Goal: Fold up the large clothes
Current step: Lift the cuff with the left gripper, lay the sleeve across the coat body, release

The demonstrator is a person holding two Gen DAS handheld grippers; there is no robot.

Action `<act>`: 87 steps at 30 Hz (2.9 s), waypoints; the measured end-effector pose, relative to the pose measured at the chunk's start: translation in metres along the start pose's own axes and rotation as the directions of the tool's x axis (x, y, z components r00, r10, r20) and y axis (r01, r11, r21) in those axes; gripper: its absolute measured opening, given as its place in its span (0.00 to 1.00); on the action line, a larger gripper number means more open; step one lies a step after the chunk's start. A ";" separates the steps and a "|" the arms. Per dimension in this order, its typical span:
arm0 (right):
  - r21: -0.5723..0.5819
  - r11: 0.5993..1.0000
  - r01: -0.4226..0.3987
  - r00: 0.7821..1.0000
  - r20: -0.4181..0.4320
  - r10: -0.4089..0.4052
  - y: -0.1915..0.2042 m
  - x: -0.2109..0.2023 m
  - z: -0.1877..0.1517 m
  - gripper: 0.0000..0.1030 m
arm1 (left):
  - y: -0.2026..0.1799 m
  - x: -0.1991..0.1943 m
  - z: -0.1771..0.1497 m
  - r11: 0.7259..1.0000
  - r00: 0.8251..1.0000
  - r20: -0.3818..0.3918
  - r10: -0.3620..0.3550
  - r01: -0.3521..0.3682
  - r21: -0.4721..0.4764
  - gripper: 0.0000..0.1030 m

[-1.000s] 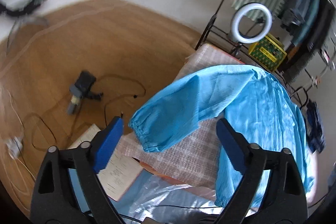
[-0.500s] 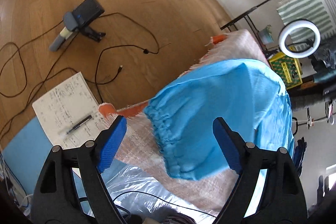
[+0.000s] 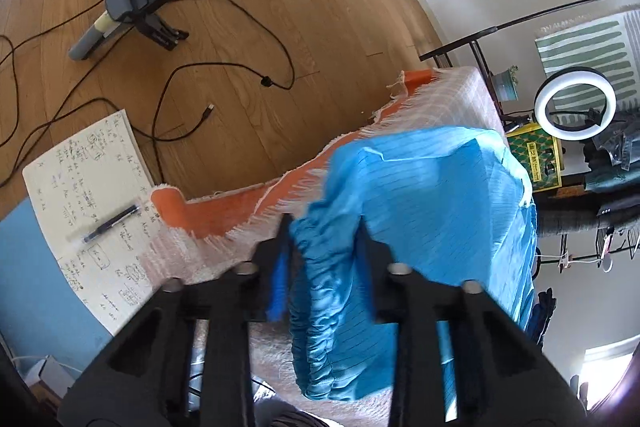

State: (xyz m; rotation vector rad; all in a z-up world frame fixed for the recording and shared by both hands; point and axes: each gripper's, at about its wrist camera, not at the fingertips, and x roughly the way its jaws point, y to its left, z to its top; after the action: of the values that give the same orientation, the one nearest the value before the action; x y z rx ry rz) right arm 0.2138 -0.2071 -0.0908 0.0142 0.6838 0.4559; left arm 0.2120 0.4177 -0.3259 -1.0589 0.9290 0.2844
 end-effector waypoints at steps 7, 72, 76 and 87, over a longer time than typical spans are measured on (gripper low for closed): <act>0.019 0.999 -0.045 0.997 -0.064 0.046 -0.007 0.012 -0.007 0.41 | -0.051 -0.042 -0.009 0.983 0.992 0.121 -0.021 -0.002 0.181 0.10; 0.391 0.887 -0.244 0.896 -0.260 0.361 -0.042 0.179 -0.038 0.01 | -0.204 -0.090 -0.325 0.421 0.991 -0.128 0.048 0.097 0.902 0.10; 0.423 0.877 -0.228 0.897 -0.258 0.358 -0.049 0.174 -0.054 0.00 | -0.198 -0.092 -0.329 0.409 0.990 -0.125 0.066 0.088 0.908 0.10; 0.366 0.902 -0.230 0.906 -0.258 0.336 -0.035 0.153 -0.043 0.04 | -0.196 -0.085 -0.329 0.409 0.992 -0.083 0.100 0.035 0.912 0.34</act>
State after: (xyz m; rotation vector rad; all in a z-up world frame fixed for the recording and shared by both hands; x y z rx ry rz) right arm 0.3057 -0.1814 -0.2230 0.3705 1.0785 0.6319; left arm 0.1104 0.0622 -0.1945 0.0066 1.0126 -0.2885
